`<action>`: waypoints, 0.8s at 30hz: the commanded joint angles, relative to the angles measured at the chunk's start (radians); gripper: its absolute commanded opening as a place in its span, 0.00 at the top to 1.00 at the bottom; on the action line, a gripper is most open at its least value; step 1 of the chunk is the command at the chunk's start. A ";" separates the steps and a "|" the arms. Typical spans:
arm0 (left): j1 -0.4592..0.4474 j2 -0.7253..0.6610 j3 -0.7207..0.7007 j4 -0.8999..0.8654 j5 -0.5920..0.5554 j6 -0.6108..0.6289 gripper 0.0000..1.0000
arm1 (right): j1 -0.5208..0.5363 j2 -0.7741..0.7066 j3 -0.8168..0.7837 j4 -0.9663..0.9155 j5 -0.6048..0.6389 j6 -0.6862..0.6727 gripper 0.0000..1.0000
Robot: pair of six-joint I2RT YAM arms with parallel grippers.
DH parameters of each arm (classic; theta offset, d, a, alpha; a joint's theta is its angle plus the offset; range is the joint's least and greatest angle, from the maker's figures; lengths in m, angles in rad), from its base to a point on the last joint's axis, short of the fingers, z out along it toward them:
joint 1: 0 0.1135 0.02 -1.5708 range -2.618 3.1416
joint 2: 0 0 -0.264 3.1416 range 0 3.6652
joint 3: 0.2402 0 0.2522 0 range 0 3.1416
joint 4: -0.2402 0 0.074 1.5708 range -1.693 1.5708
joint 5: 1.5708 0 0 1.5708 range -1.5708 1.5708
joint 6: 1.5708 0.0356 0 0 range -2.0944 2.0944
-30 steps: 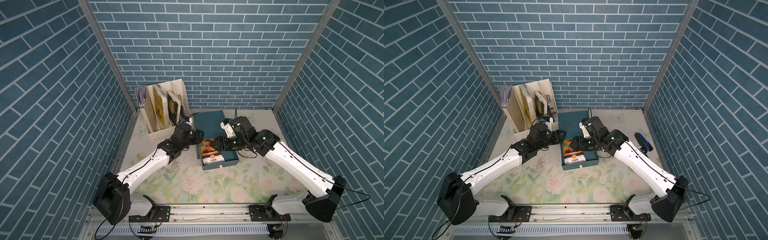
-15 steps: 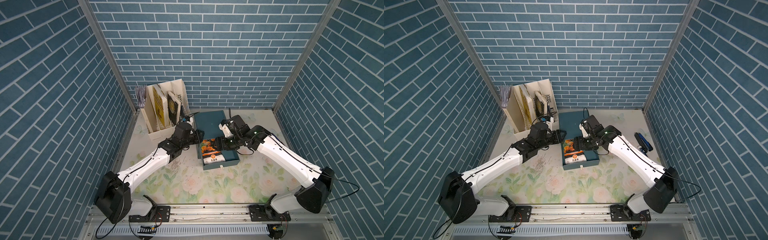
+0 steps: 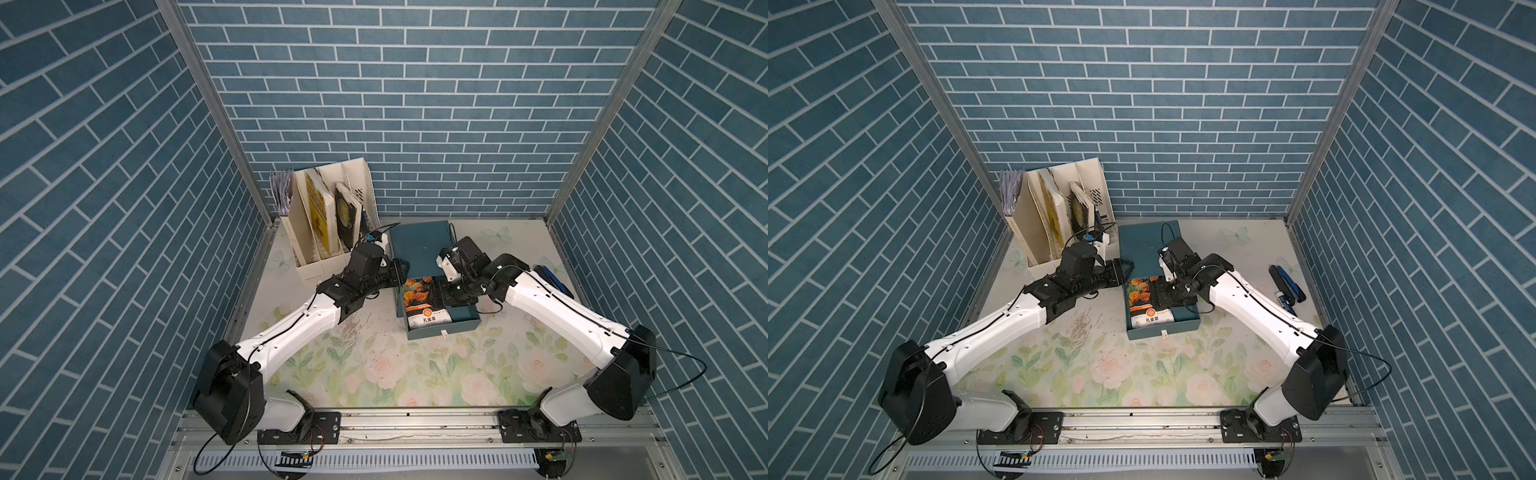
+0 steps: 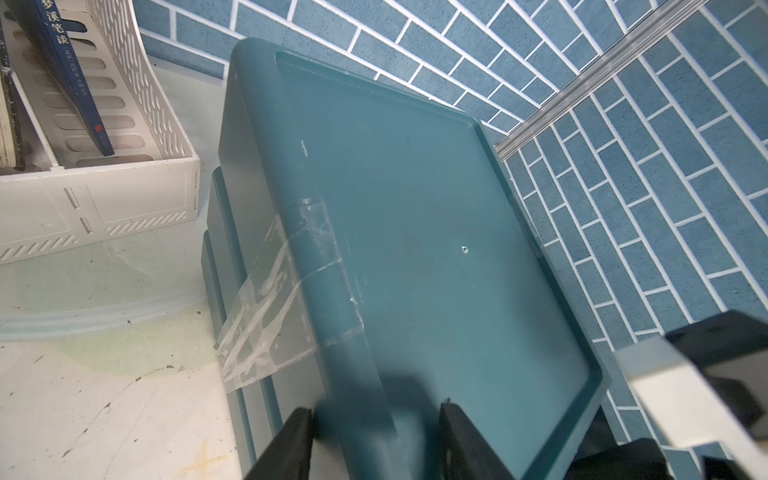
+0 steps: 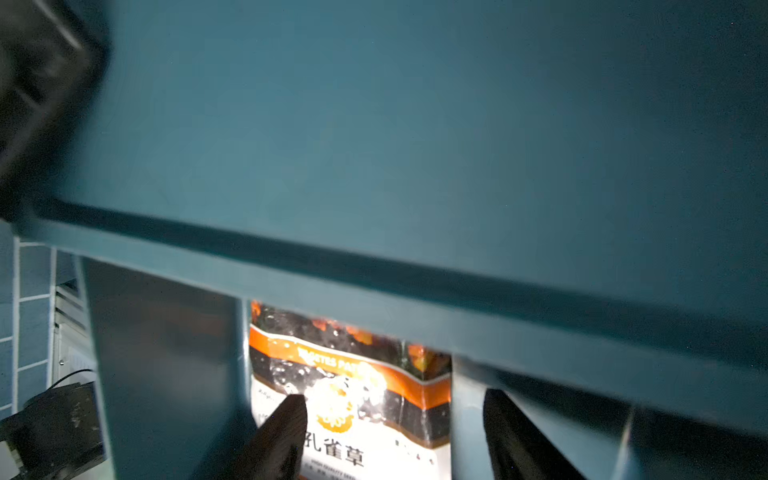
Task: Take the seed bags out of the drawer
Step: Pick up the seed packet from the drawer.
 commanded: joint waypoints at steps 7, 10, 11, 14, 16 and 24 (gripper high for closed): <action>-0.003 0.015 0.008 -0.052 0.032 0.021 0.48 | 0.004 0.007 -0.049 0.060 -0.025 0.012 0.31; -0.001 0.016 0.009 -0.053 0.034 0.021 0.48 | 0.008 0.022 -0.047 0.077 -0.047 0.012 0.31; -0.001 0.016 0.010 -0.053 0.034 0.022 0.48 | 0.010 0.025 -0.046 0.082 -0.055 0.013 0.32; -0.001 0.015 0.012 -0.056 0.035 0.022 0.48 | 0.018 0.043 -0.039 0.093 -0.075 0.013 0.33; 0.001 0.013 0.011 -0.057 0.034 0.022 0.48 | 0.023 0.054 -0.036 0.096 -0.082 0.012 0.34; 0.002 0.013 0.007 -0.053 0.035 0.020 0.48 | 0.031 0.074 -0.031 0.103 -0.091 0.010 0.44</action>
